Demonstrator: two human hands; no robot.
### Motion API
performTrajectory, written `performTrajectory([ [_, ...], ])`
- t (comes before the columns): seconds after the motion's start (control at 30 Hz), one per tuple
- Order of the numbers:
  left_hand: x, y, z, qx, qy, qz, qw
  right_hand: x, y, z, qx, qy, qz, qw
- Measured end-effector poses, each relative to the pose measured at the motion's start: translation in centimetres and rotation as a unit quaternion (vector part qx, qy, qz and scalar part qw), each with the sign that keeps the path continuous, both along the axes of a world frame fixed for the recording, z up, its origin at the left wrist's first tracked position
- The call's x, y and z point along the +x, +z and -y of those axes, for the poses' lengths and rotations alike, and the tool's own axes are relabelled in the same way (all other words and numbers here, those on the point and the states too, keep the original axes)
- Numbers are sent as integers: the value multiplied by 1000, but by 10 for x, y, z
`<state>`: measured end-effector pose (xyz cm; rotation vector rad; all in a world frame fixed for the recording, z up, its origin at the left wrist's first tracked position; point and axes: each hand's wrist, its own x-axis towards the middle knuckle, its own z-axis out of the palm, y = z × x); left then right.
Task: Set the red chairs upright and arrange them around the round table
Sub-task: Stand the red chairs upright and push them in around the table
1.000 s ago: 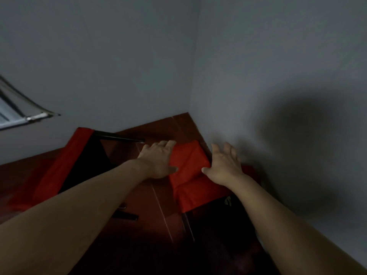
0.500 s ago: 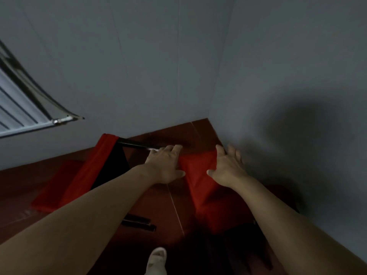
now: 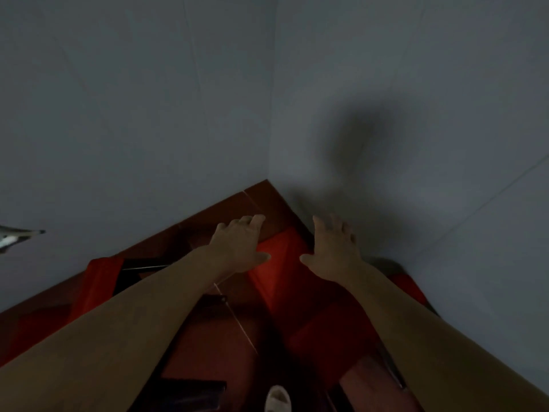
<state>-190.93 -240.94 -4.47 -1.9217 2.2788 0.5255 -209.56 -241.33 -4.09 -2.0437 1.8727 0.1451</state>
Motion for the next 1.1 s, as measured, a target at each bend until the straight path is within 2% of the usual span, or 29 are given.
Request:
performTrajectory([
  [0.2, -31, 5, 49, -4, -30, -6, 1000, -26, -3, 46, -25, -17, 11, 999],
  [0.57, -56, 14, 130, 19, -67, 9, 998, -53, -3, 116, -10, -65, 41, 997],
  [0.83, -89, -3, 231, 8, -170, 18, 985, -72, -16, 189, -2, -152, 19, 988],
  [1.1, -71, -21, 340, 56, -255, 34, 965, -53, -32, 263, 23, -235, 31, 971],
])
